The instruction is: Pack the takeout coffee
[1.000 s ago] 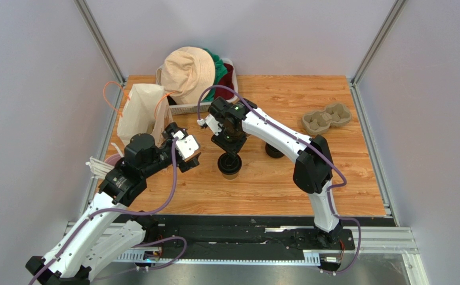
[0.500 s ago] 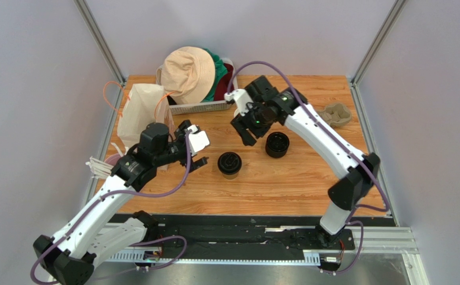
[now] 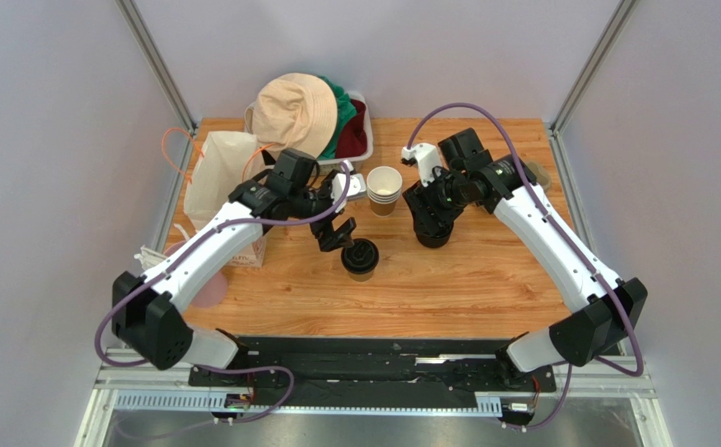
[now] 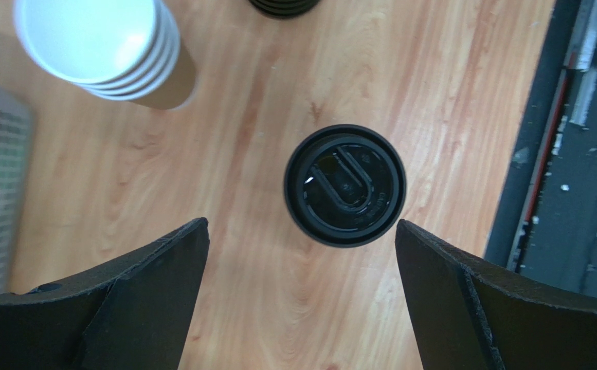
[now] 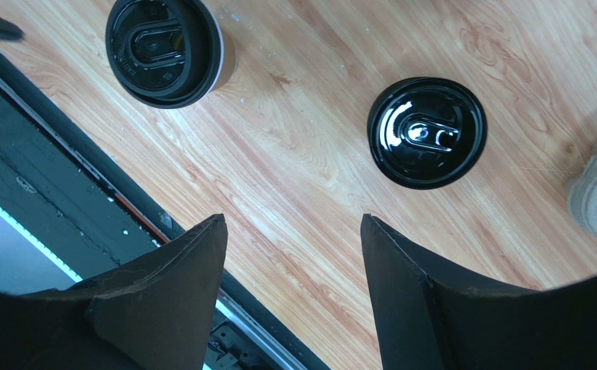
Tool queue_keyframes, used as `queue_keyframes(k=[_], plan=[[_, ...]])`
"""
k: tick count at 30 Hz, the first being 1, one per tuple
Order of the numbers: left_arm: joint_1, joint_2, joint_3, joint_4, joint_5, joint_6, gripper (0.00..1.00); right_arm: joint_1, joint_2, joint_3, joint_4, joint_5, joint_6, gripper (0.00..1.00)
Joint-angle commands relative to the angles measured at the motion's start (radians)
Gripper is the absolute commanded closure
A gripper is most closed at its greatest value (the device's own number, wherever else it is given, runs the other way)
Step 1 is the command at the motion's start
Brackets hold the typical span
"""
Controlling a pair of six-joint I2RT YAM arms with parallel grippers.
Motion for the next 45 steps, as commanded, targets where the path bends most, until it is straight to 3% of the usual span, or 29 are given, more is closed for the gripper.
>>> queue_keyframes(k=[1, 9, 27, 37, 41, 45], plan=[[0.003, 0.121, 0.079, -0.058, 0.112, -0.071, 0.01, -0.031, -0.071, -0.040, 0.067, -0.032, -0.012, 0.31], [0.005, 0.275, 0.073, -0.015, 0.124, -0.126, 0.01, -0.054, -0.144, -0.122, 0.085, -0.043, -0.021, 0.31], [0.005, 0.347, 0.033, 0.062, 0.004, -0.160, 0.01, -0.055, -0.196, -0.166, 0.092, -0.083, -0.018, 0.31], [0.006, 0.356, -0.007, 0.100, -0.069, -0.194, 0.19, -0.057, -0.196, -0.183, 0.089, -0.139, -0.021, 0.32], [0.010, 0.373, -0.035, 0.127, -0.094, -0.215, 0.33, -0.057, -0.195, -0.233, 0.148, -0.193, 0.014, 0.33], [0.016, 0.401, -0.033, 0.137, -0.105, -0.225, 0.40, -0.057, -0.183, -0.260, 0.210, -0.239, 0.057, 0.33]])
